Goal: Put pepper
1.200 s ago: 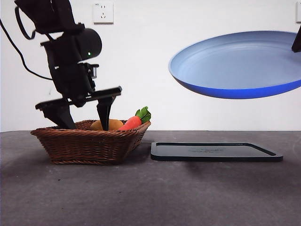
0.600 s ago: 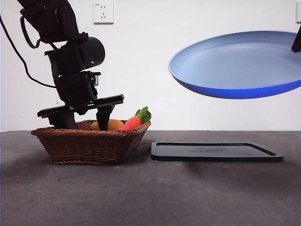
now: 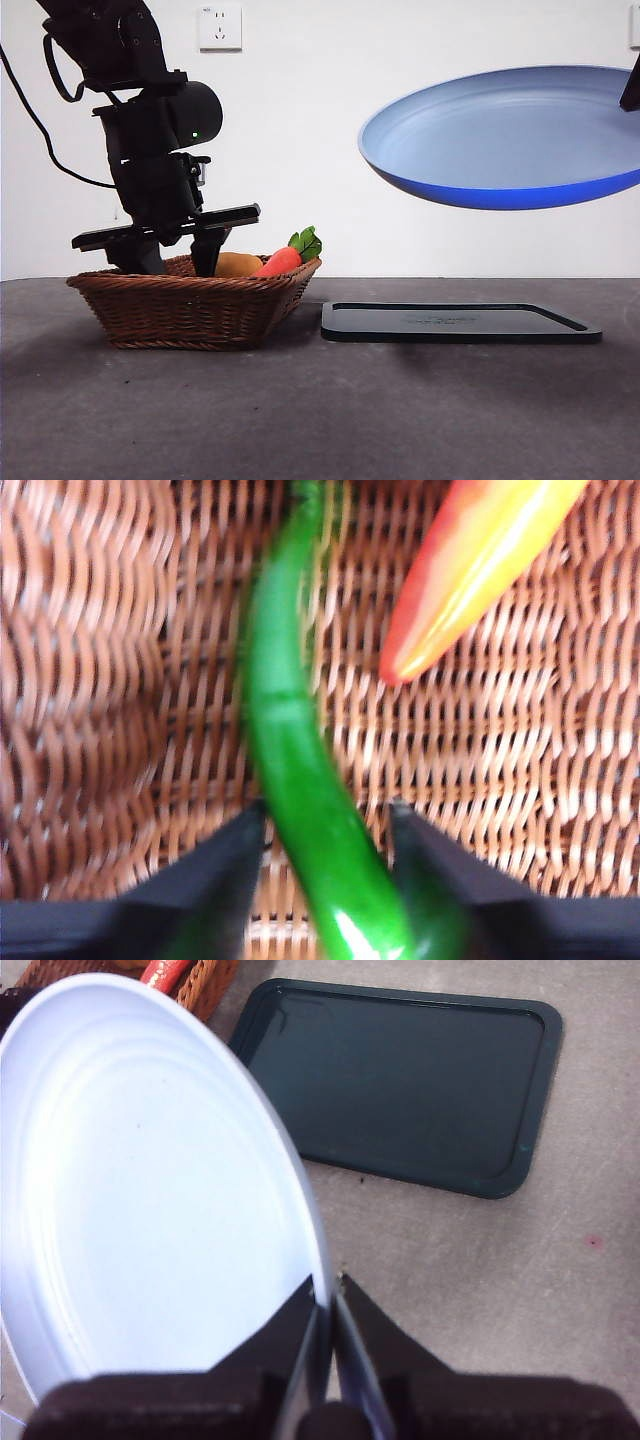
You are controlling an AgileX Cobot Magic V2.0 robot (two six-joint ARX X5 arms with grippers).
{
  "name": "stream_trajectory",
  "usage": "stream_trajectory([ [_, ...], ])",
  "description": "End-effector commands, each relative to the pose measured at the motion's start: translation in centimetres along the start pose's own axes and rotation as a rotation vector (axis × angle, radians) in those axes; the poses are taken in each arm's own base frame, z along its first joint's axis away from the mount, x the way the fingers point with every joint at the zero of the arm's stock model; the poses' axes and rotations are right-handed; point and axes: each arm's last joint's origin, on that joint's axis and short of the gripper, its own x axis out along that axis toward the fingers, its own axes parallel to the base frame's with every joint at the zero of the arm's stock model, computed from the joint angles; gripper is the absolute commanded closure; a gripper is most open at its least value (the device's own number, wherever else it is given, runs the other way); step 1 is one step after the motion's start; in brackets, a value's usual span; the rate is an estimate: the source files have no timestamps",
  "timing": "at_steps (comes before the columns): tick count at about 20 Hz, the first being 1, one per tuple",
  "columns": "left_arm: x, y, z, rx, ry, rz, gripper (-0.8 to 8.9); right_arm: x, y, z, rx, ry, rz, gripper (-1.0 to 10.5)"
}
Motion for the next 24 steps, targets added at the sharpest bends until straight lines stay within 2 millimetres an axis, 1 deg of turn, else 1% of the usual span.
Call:
stream_trajectory([
  [1, 0.4, -0.3, 0.2, -0.008, 0.009, 0.007, 7.03, -0.1, 0.1, 0.4, -0.001, -0.016, 0.008, 9.4],
  [3, 0.4, -0.3, 0.2, -0.039, 0.005, 0.006, 7.15, -0.1, 0.1, 0.4, -0.001, -0.016, 0.008, 9.4],
  [5, 0.4, -0.3, 0.3, -0.051, 0.0, 0.004, 7.55, -0.1, 0.1, 0.4, -0.001, -0.016, 0.008, 9.4],
  [9, 0.2, -0.3, 0.3, -0.055, -0.003, 0.002, 7.55, -0.1, 0.1, 0.4, -0.001, -0.016, 0.008, 9.4],
  [12, -0.7, -0.4, 0.4, -0.054, -0.02, -0.007, 7.55, -0.1, 0.1, 0.4, -0.001, -0.016, 0.008, 9.4],
  [16, -3.1, -0.5, 0.6, -0.054, -0.069, -0.031, 7.55, -0.1, 0.1, 0.4, -0.001, -0.017, 0.008, 9.4],
  [18, -4.6, -0.5, 0.7, -0.052, -0.095, -0.045, 7.55, -0.1, 0.1, 0.4, -0.001, -0.017, 0.008, 9.4],
  [20, -6.2, -0.7, 0.6, -0.048, -0.105, -0.096, 7.55, -0.1, 0.0, 0.4, 0.005, -0.014, 0.008, 9.4],
  [22, -7.8, -1.1, 0.3, -0.026, -0.114, -0.162, 7.55, 0.4, -0.1, 0.5, 0.021, -0.006, 0.008, 9.4],
  [24, -9.3, -1.9, -0.1, 0.023, -0.12, -0.238, 7.55, 1.4, -0.4, 0.7, 0.059, 0.019, 0.01, 9.4],
])
